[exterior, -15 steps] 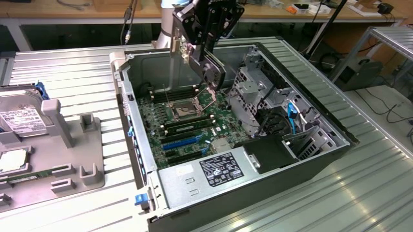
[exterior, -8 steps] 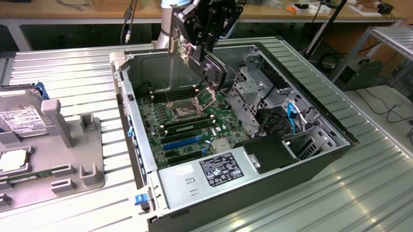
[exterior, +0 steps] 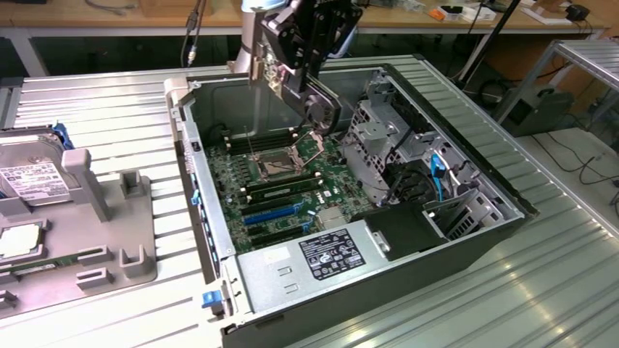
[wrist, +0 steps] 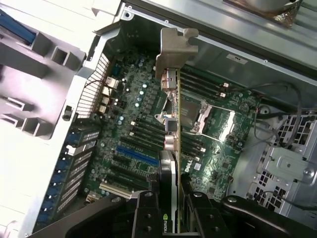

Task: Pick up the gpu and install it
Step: 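Insert the gpu into the slot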

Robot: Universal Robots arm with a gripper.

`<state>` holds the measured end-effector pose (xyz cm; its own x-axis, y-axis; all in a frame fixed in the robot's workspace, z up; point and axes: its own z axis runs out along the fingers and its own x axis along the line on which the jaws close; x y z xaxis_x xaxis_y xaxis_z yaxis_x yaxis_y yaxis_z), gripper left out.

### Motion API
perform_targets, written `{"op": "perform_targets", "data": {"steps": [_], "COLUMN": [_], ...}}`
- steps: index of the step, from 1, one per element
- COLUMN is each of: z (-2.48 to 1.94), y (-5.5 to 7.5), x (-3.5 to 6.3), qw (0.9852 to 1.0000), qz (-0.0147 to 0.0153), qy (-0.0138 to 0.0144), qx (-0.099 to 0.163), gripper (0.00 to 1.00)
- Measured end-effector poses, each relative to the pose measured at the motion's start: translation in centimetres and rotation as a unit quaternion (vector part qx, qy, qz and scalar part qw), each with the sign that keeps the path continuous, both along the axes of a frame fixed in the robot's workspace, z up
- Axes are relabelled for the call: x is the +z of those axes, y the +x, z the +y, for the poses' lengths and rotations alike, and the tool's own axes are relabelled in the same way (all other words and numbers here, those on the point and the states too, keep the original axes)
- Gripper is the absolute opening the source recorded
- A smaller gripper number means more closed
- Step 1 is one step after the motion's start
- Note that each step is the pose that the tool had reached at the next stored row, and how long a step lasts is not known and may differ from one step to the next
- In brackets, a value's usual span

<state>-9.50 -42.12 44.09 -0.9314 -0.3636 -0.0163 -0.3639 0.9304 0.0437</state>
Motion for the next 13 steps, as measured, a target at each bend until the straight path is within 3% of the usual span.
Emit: {"op": "perform_targets", "data": {"steps": [13], "z": [0.00], "y": [0.00], "x": [0.00], "qw": [0.9991], "qz": [0.0000], "qy": [0.0000], "qx": [0.043], "gripper": [0.27]}}
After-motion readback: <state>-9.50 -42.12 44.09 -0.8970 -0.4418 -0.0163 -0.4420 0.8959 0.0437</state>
